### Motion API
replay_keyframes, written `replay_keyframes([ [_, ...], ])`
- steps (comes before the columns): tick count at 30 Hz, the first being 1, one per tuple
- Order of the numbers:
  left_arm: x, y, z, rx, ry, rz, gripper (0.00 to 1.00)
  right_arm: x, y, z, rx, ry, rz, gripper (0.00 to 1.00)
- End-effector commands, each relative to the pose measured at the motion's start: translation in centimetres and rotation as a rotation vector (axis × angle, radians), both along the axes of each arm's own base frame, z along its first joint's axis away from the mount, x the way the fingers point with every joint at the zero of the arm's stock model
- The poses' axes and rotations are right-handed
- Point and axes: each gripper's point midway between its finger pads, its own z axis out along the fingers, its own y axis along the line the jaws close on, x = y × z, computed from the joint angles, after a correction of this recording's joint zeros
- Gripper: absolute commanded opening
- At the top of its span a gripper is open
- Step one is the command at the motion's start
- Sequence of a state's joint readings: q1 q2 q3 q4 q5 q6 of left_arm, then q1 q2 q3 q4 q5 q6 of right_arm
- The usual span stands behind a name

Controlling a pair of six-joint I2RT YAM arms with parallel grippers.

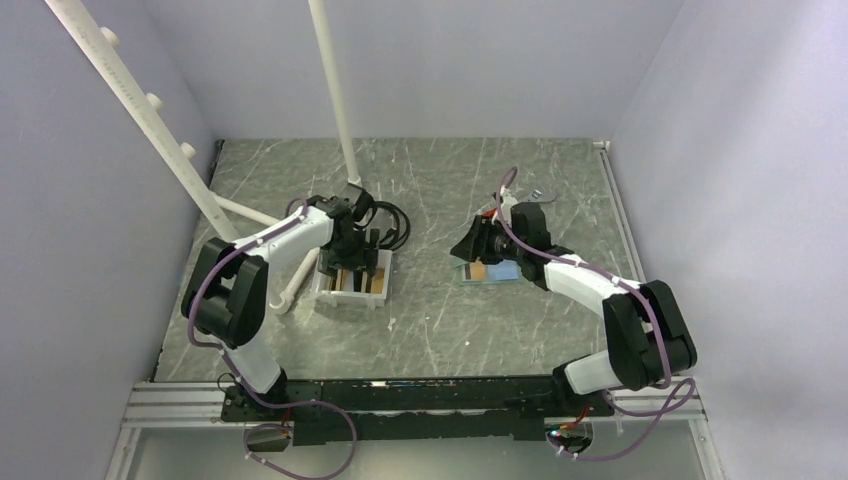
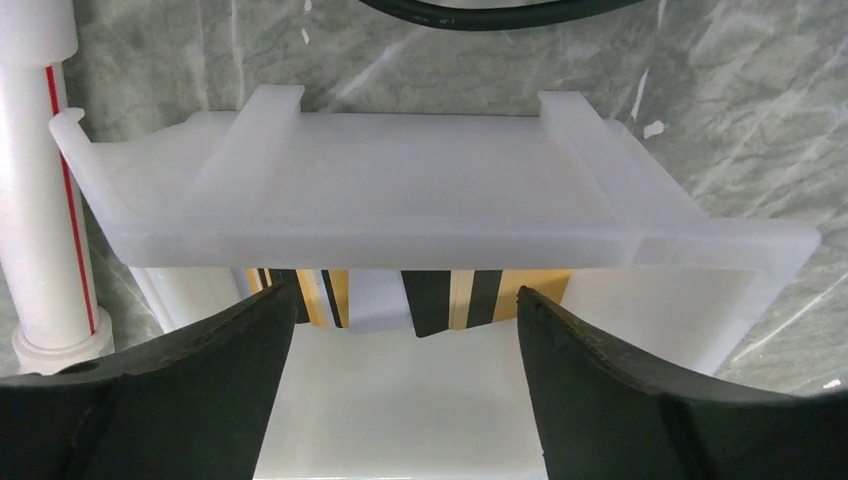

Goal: Put the credit cards into the card holder
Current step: Pick up the credit card from the storage box.

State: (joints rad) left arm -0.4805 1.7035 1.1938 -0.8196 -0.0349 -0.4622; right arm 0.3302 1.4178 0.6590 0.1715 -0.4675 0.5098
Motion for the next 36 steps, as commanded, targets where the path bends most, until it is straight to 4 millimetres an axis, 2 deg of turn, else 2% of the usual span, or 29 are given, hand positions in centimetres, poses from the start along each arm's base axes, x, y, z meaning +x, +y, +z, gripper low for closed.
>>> replay_keyframes([
  [1,-0.4,0.2,-0.7,0.059,0.007,-0.020,0.88,1.0,1.5,3.5,0.010,-0.075,0.003,0.53],
  [4,-0.8,-0.1,-2.5,0.072,0.045,-0.021,0.89,0.6,2.0,3.6,0.004,-0.071,0.019,0.53],
  [7,-0.9,0.7,-4.0,0.133,0.054,-0.016,0.85,0.1,1.9,3.3,-0.014,-0.057,0.029,0.53],
  [9,-1.0,0.9,-4.6,0.153,0.069,-0.020,0.80,-0.2,1.7,2.8,-0.026,-0.046,0.028,0.53],
  [12,-1.2,1.2,-4.9,0.183,0.074,-0.029,0.63,-0.5,1.7,2.3,-0.035,-0.025,0.034,0.53],
  [18,-0.9,1.1,-2.3,0.185,0.005,-0.035,0.34,-0.3,2.3,2.5,-0.047,-0.019,0.046,0.53],
  [24,-1.2,1.4,-0.1,0.165,-0.038,-0.020,0.29,0.3,3.0,3.8,-0.047,-0.047,0.044,0.53],
  [29,-1.7,1.2,0.8,0.132,-0.045,-0.023,0.22,0.4,4.1,3.9,-0.043,-0.044,0.060,0.52],
  [36,-2.2,1.1,1.7,0.120,-0.024,-0.040,0.04,0.1,6.1,4.5,-0.042,-0.053,0.098,0.52],
])
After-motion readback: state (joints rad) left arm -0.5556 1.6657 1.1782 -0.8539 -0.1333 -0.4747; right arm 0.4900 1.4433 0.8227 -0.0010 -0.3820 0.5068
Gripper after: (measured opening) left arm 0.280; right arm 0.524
